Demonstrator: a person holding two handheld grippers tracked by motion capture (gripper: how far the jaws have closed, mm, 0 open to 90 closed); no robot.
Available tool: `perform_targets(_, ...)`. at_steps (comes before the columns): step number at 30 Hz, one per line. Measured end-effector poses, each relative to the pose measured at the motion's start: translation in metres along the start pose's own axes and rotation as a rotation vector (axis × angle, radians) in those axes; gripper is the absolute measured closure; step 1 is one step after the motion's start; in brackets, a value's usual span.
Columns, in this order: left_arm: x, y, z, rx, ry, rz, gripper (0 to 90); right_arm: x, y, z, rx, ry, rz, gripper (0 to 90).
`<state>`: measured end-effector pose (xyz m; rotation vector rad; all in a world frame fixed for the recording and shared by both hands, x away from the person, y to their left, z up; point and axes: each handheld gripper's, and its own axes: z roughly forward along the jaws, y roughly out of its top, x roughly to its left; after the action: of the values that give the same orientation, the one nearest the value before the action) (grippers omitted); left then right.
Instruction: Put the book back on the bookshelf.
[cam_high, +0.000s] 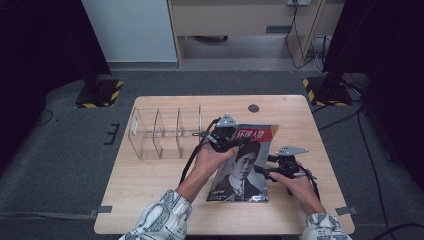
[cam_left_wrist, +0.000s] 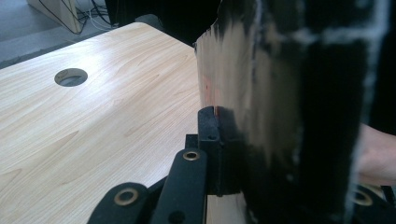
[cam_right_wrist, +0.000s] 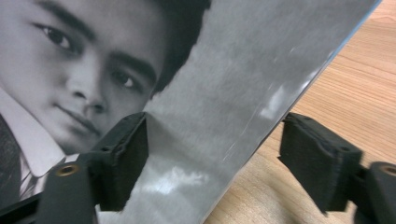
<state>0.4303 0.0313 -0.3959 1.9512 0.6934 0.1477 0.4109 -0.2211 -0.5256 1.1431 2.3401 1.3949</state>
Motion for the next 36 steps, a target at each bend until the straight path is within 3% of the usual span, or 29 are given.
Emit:
perform_targets(11, 0.002, 0.005, -0.008, -0.018, 0.003, 0.003, 86.4, 0.005, 0.003, 0.001, -0.021, 0.006, -0.026, 34.2)
perform_targets(36, 0.005, 0.023, -0.031, -0.106, 0.023, 0.038, 86.4, 0.005, 0.006, -0.004, -0.04, -0.021, -0.04, 35.3)
